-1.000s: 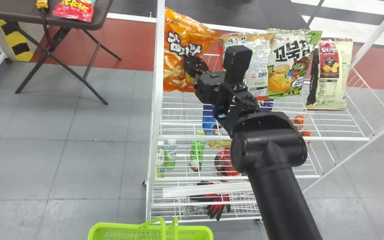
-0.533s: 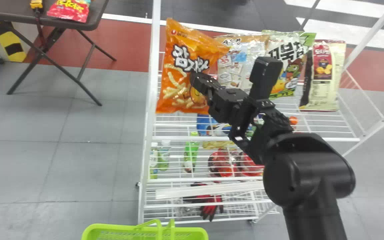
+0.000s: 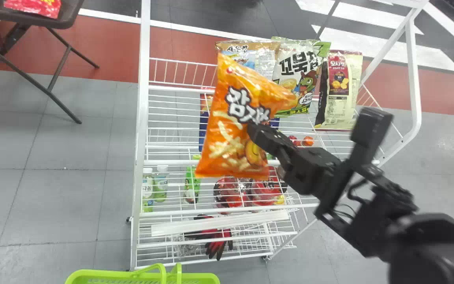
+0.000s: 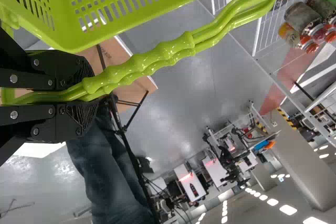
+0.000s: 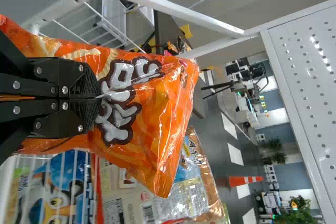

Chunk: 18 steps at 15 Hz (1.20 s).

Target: Hold basket handle with left hand then pick Gamjakkang with right hand and place into basket

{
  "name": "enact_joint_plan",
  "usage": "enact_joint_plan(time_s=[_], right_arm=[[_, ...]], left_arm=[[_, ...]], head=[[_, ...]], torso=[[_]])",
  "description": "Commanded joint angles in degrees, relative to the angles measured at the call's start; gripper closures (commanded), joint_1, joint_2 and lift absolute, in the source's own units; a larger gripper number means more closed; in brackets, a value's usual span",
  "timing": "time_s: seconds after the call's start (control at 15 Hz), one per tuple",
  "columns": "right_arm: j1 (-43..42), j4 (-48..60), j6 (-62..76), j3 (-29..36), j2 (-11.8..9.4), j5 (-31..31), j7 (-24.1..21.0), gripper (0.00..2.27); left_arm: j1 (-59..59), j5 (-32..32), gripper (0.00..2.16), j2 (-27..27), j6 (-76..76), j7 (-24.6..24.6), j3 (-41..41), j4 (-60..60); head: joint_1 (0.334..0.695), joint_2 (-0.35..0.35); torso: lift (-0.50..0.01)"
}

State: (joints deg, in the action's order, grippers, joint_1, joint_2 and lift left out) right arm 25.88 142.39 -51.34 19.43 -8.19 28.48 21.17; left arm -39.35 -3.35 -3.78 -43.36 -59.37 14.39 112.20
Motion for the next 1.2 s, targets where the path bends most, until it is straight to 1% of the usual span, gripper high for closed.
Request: enact_joint_plan(time_s=[0.0, 0.07, 0.13, 0.2, 0.33, 0.47, 0.6, 0.67, 0.73, 0.93, 1.13], right_arm=[[5.7, 5.4, -5.4, 7.2, 1.3, 4.2, 3.3, 2.25], [6.1, 6.8, -15.1, 11.1, 1.3, 7.0, 5.5, 2.25], [6.1, 7.9, -25.6, 13.9, 1.4, 8.0, 7.5, 2.25], [6.2, 8.5, -30.9, 15.3, 1.6, 8.0, 8.8, 2.25], [7.2, 8.5, -34.8, 15.9, 2.0, 5.9, 11.0, 2.25], [8.0, 6.9, -35.1, 13.2, 2.5, 1.0, 13.0, 2.25], [8.7, 5.4, -35.1, 11.2, 2.4, -1.9, 13.5, 2.25], [9.1, 4.7, -35.1, 9.3, 2.4, -5.1, 14.4, 2.25], [9.2, 3.3, -34.9, 6.9, 1.9, -8.6, 15.0, 2.25], [9.4, -1.8, -32.8, 0.3, 0.3, -15.1, 15.0, 2.25], [9.4, -7.0, -28.8, -6.8, -0.4, -19.5, 14.4, 2.25]], left_arm=[[0.0, 0.0, 2.13, 0.0, 0.0, 0.0, 0.0, -0.1], [0.0, 0.0, 2.13, 0.0, -0.2, 0.0, 0.0, 0.0], [-0.2, 0.0, 2.13, 0.0, 0.0, 0.0, 0.0, 0.2], [-0.3, 0.0, 2.13, 0.0, 0.0, 0.1, 0.0, 0.3], [-0.4, 0.1, 2.13, 0.1, 0.2, 0.1, 0.1, 0.4], [-0.3, 0.1, 2.13, 0.4, 0.9, 0.0, 0.1, 0.4], [-0.4, 0.1, 2.13, 0.4, 0.9, 0.0, 0.1, 0.8], [-0.4, 0.2, 2.13, 0.4, 0.9, 0.0, 0.1, 1.1], [-0.6, 0.3, 2.13, 0.4, 0.9, -0.1, 0.1, 1.7], [-0.9, 0.4, 2.13, 0.3, 0.7, -0.4, 0.1, 2.8], [-1.6, 0.4, 2.13, 0.4, 0.3, -0.8, 0.2, 4.4]], head=[[0.695, -0.350], [0.695, -0.350], [0.695, -0.350], [0.695, -0.350], [0.695, -0.350], [0.695, -0.350], [0.695, -0.350], [0.695, -0.350], [0.695, -0.350], [0.695, -0.350], [0.695, -0.350]], torso=[[-0.019], [-0.019], [-0.019], [-0.019], [-0.019], [-0.019], [-0.019], [-0.019], [-0.019], [-0.019], [-0.019]])
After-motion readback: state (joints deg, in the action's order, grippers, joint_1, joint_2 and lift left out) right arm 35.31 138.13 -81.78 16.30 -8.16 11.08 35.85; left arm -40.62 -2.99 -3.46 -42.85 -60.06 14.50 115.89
